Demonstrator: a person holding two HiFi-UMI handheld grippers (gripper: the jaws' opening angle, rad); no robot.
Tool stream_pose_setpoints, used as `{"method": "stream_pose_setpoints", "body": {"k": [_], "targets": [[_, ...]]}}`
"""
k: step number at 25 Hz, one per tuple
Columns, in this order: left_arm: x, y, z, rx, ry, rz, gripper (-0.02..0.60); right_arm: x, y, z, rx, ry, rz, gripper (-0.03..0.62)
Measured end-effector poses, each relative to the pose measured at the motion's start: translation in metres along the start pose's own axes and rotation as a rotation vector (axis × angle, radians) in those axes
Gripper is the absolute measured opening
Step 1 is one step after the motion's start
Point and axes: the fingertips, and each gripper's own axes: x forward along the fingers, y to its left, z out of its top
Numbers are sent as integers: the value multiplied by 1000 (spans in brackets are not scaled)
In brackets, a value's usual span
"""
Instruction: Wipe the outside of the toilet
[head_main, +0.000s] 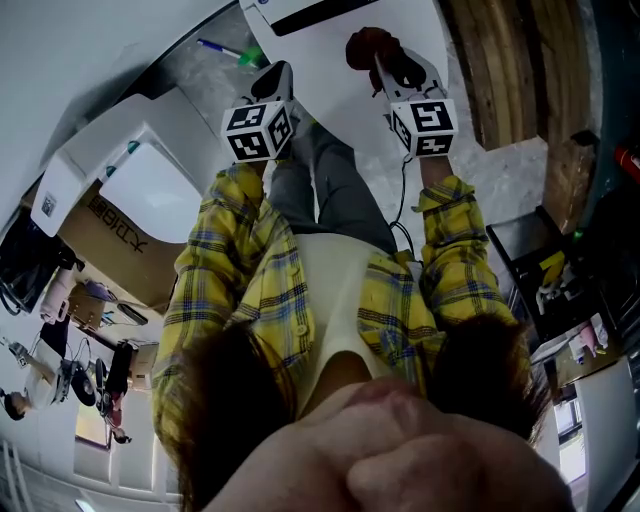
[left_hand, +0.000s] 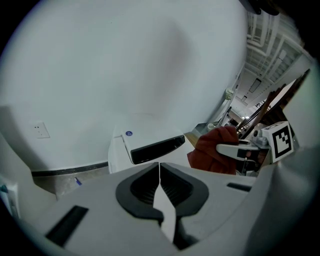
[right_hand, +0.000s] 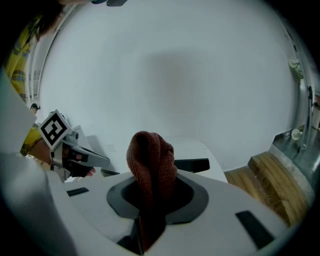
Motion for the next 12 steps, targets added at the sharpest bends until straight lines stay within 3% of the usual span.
{"method": "stream_pose_setpoints", "body": {"k": [12], "targets": [[-19, 11, -28, -29, 8, 44, 13, 19, 102, -45, 4, 87, 205, 86]]}}
